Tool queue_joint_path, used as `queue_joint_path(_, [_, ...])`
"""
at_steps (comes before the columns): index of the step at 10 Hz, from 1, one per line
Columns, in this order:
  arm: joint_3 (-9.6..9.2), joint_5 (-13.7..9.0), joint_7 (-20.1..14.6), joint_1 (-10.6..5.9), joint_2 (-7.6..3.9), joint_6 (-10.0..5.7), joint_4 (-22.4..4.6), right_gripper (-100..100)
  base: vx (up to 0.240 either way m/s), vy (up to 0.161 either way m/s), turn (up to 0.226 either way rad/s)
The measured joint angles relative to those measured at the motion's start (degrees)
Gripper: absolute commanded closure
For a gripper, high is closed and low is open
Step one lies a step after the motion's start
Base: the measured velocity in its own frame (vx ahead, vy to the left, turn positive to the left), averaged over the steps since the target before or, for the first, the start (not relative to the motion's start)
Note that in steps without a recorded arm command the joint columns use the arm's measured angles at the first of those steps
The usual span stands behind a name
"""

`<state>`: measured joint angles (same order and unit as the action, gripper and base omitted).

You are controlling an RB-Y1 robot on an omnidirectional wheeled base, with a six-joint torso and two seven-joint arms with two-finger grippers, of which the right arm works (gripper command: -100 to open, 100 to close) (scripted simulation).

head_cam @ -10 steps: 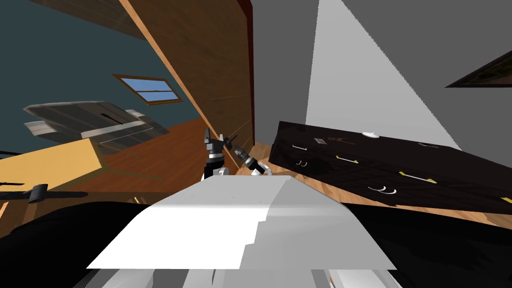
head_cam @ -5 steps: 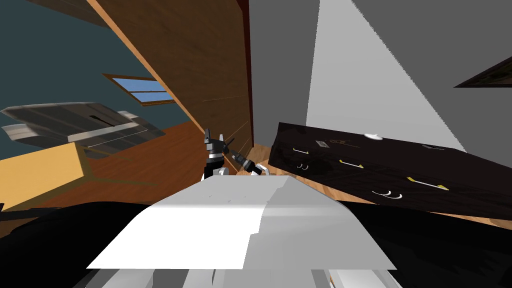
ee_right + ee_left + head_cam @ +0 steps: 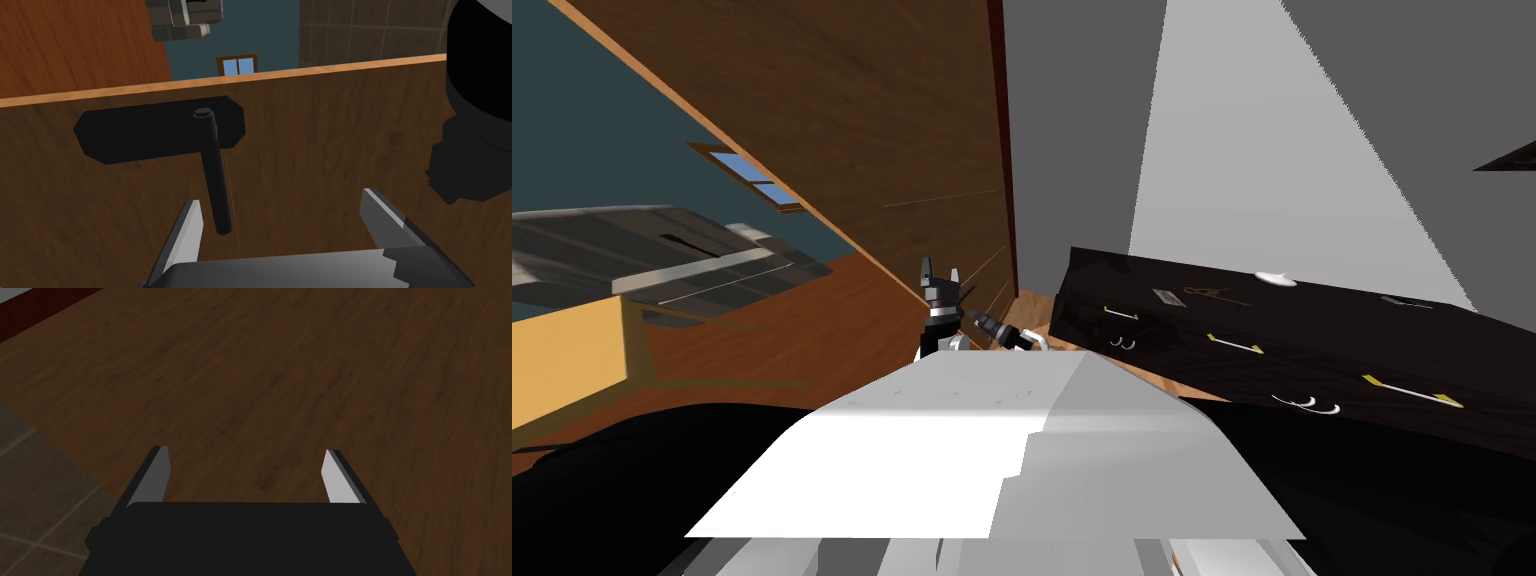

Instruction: Push the door open

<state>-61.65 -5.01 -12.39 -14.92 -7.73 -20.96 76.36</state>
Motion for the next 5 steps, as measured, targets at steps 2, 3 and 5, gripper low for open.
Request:
queue_joint_path(2, [-1.91,-0.26,-0.82,-1.32,-0.45,0.14,-1.73,-100,0.168,-0.019,-0.028])
queue_joint_path(3, [-2.87,-0.36,-1.14,-2.16,-0.11,0.40,-3.05,-100,0.178,-0.012,-0.018])
queue_joint_path(5, [-4.53,-0.58,-1.85,-3.39,-0.35,0.61,-4.75,-100,0.148,-0.017,-0.007])
